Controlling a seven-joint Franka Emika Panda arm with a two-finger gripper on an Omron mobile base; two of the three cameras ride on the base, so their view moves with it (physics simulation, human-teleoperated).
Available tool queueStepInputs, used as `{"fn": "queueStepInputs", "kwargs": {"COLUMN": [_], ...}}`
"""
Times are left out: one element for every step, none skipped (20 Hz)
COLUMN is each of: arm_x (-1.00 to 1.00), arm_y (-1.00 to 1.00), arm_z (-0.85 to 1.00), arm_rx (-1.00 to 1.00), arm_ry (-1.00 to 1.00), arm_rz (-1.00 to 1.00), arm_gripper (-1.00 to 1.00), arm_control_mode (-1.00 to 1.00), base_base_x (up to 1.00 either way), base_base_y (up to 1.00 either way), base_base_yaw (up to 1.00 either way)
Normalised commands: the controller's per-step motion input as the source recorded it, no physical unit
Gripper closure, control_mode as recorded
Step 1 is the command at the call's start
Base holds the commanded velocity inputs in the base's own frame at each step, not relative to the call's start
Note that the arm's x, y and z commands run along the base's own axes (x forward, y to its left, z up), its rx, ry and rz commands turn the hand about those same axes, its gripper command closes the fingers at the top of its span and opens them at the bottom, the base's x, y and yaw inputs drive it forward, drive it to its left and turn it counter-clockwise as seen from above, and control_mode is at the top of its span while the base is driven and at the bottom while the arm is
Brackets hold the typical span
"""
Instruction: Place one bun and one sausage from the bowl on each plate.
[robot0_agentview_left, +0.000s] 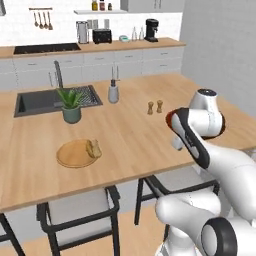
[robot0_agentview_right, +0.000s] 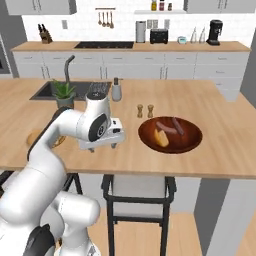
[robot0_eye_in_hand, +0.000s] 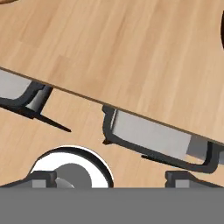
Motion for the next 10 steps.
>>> {"fn": "queueStepInputs", "kwargs": {"arm_x": [0.0,0.0,0.0,0.0,0.0,0.0,0.0,0.0,0.0,0.0], "arm_y": [0.0,0.0,0.0,0.0,0.0,0.0,0.0,0.0,0.0,0.0], "arm_z": [0.0,0.0,0.0,0.0,0.0,0.0,0.0,0.0,0.0,0.0], "arm_rx": [0.0,0.0,0.0,0.0,0.0,0.0,0.0,0.0,0.0,0.0], "arm_ry": [0.0,0.0,0.0,0.0,0.0,0.0,0.0,0.0,0.0,0.0], "arm_rz": [0.0,0.0,0.0,0.0,0.0,0.0,0.0,0.0,0.0,0.0], "arm_gripper": [-1.0,-1.0,-1.0,-1.0,-1.0,-1.0,-1.0,-1.0,-1.0,-1.0], "arm_control_mode": [1.0,1.0,1.0,1.0,1.0,1.0,1.0,1.0,1.0,1.0], "base_base_x": [0.19,0.22,0.16,0.06,0.07,0.24,0.42,0.63,0.67,0.69], "base_base_y": [-0.89,-0.88,-0.91,-0.89,-0.88,-0.71,-0.44,-0.15,-0.05,-0.13], "base_base_yaw": [-0.15,-0.1,-0.08,-0.09,-0.09,-0.08,0.0,0.0,0.03,0.02]}}
